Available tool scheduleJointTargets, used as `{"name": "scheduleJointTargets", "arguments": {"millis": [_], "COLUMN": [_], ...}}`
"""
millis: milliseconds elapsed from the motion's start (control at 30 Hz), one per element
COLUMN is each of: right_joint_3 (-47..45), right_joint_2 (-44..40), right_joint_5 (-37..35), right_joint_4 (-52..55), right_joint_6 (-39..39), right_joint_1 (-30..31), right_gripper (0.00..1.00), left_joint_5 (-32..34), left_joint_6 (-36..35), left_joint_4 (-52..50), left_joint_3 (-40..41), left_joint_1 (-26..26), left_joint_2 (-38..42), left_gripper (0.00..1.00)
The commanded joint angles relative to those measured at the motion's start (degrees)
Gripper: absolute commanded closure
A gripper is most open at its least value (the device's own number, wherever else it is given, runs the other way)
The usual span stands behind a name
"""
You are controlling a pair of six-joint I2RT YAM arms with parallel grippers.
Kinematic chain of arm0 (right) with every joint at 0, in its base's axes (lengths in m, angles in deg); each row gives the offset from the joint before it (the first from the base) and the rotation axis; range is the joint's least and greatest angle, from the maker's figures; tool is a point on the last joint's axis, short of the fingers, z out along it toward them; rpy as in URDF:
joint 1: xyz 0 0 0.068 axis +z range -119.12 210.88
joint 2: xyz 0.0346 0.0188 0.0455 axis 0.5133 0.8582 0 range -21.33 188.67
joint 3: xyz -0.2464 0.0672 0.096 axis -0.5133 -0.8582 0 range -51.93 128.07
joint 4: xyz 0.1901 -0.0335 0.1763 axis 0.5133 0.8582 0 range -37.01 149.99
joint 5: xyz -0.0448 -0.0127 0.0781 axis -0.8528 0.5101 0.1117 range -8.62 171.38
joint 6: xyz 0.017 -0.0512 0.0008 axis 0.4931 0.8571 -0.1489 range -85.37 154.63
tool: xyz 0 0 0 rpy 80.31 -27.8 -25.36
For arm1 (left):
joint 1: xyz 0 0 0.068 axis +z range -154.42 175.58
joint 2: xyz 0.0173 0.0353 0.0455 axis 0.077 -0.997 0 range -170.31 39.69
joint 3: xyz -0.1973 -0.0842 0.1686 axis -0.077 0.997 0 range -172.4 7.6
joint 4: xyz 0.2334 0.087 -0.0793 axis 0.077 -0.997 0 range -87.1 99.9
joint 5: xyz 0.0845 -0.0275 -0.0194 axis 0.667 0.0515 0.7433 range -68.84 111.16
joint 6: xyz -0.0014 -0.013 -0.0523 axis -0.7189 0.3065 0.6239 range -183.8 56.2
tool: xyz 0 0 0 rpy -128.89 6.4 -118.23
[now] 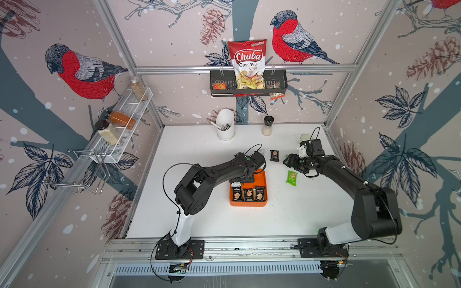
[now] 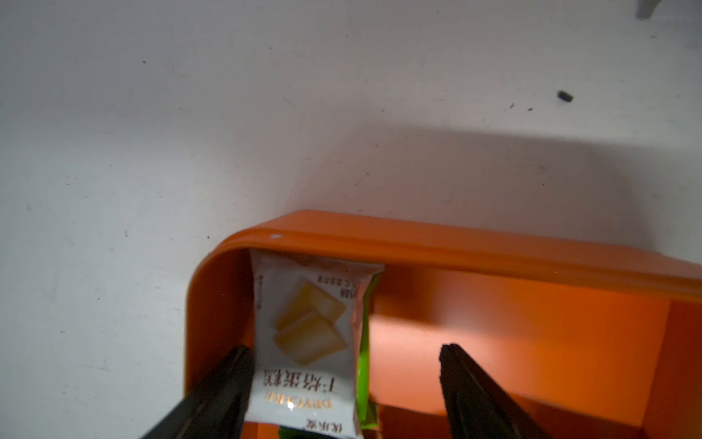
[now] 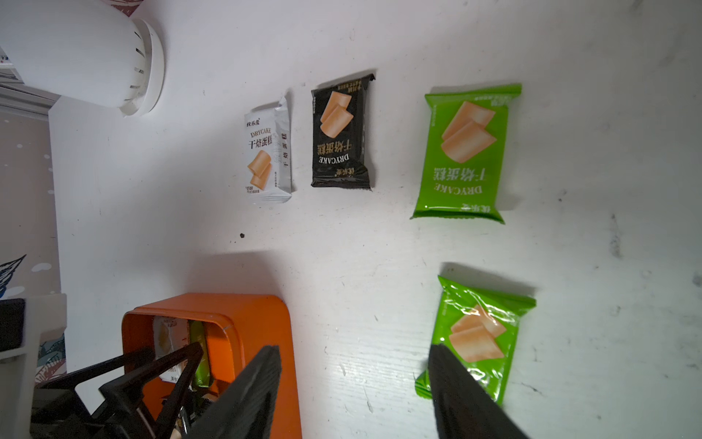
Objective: Take the cookies out of the storage box
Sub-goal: Pick up the cookie from the storage box.
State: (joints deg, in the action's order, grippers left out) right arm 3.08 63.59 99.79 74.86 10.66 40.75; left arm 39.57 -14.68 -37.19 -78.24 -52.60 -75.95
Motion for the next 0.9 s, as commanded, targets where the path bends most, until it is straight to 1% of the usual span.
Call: {"name": "scheduleJointTargets", "arguments": {"millis": [0,300,533,700,867], "right_joint_3": [0.52,0.37,0.21,0.03,-0.23], "right_joint_2": [0.32,0.61,0.68,1.03,0.08], "right_joint_5": [0.27,0.31,0.65,0.57,0.35], "right_joint_4": [-0.35,-0.25,-0.55,-0.60,-0.43], "right_joint_6": [0.76,0.87,0.87,1.07,1.18], "right_joint_1": [-0.11,-0.38,-0.51,-0.56,-0.86], "right_gripper": [0.33,0.33,0.33,0.34,0.34], "left_joint_5": [0.14,-4.34,-1.56,-1.23,-1.71], "left_joint_6": [-0.52,0.52,1.42,0.82,-0.17], "left_joint_4": [-0.47,3.14,1.04,0.99,2.64], "left_joint_3": [-0.03,0.06,0.36,1.02,2.48], "left_joint_1": [-0.11,-0.39,-0.46,-0.34,0.17], "left_joint_2": [-0.45,-0.14,1.32,1.49,1.59], "left_gripper": [0.18,0.19,0.18,0.19,0.24]}}
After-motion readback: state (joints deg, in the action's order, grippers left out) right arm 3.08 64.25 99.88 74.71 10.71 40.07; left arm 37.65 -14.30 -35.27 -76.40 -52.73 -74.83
